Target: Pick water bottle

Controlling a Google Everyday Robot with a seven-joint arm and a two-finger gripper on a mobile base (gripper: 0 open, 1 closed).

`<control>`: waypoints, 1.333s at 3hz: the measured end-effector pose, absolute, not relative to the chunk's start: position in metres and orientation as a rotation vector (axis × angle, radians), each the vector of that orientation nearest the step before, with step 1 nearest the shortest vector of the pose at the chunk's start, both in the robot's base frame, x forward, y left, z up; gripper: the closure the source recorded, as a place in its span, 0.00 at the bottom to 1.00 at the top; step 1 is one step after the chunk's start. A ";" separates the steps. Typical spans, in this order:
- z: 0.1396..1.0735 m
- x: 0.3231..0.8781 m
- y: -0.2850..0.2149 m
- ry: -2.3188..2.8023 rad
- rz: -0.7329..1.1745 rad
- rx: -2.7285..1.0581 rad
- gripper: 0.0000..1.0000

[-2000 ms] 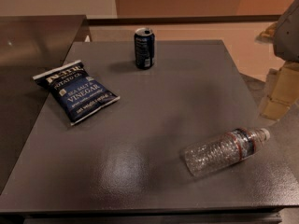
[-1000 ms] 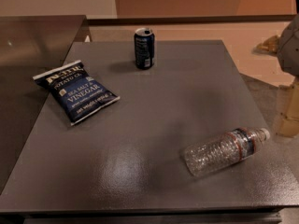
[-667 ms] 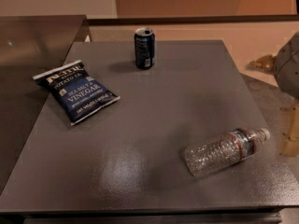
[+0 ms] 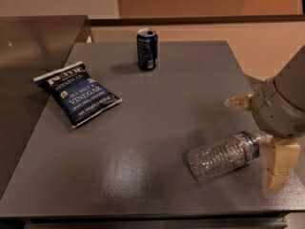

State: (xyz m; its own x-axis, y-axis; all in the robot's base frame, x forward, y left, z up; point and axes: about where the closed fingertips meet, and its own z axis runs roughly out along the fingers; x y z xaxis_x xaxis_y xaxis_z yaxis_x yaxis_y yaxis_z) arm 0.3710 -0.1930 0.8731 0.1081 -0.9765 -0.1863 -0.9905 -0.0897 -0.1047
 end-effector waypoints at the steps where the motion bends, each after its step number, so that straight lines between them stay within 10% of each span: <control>1: 0.852 0.366 -0.187 1.956 0.125 -2.228 0.00; 4: 0.849 0.363 -0.183 1.941 0.117 -2.255 0.65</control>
Offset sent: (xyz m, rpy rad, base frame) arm -0.0112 0.0112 -0.0429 -0.0344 0.0632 0.0553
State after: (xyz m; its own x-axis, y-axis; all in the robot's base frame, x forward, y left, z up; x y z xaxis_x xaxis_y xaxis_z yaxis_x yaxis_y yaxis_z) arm 0.3630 -0.1827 0.8493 0.1529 -0.9743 -0.1653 -0.9871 -0.1426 -0.0729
